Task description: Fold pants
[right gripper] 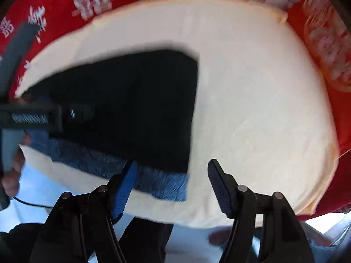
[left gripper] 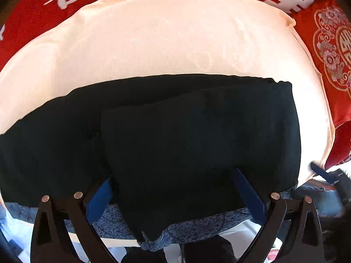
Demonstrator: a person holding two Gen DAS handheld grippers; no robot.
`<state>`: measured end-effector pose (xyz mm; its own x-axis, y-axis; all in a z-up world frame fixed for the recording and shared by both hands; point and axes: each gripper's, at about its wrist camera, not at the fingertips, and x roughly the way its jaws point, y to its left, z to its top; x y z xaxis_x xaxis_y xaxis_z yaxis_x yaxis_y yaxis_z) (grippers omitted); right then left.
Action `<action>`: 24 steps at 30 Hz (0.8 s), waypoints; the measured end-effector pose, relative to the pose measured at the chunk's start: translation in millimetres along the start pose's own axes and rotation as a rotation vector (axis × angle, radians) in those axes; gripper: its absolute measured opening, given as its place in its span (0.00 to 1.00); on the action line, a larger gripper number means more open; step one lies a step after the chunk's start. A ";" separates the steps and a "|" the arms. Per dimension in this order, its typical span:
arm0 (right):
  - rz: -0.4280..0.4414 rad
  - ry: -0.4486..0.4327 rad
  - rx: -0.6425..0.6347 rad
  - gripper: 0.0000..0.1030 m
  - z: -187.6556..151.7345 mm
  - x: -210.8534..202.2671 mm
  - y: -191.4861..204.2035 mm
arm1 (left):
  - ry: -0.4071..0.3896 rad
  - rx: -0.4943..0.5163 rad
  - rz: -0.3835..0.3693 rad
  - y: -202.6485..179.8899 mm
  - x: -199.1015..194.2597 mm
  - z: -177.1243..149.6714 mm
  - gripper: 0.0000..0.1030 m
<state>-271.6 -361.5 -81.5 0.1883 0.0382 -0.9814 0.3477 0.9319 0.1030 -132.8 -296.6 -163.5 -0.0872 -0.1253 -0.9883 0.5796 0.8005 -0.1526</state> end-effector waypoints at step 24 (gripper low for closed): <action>-0.030 0.120 -0.502 1.00 67.8 80.6 149.4 | -0.050 -0.386 0.174 137.1 -97.8 -122.6 0.99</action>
<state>-142.1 -243.7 -134.2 0.0677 0.0221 -0.9975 -0.1382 0.9903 0.0126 -144.2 -102.7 -88.1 0.0300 0.0106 -0.9995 0.2353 0.9718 0.0174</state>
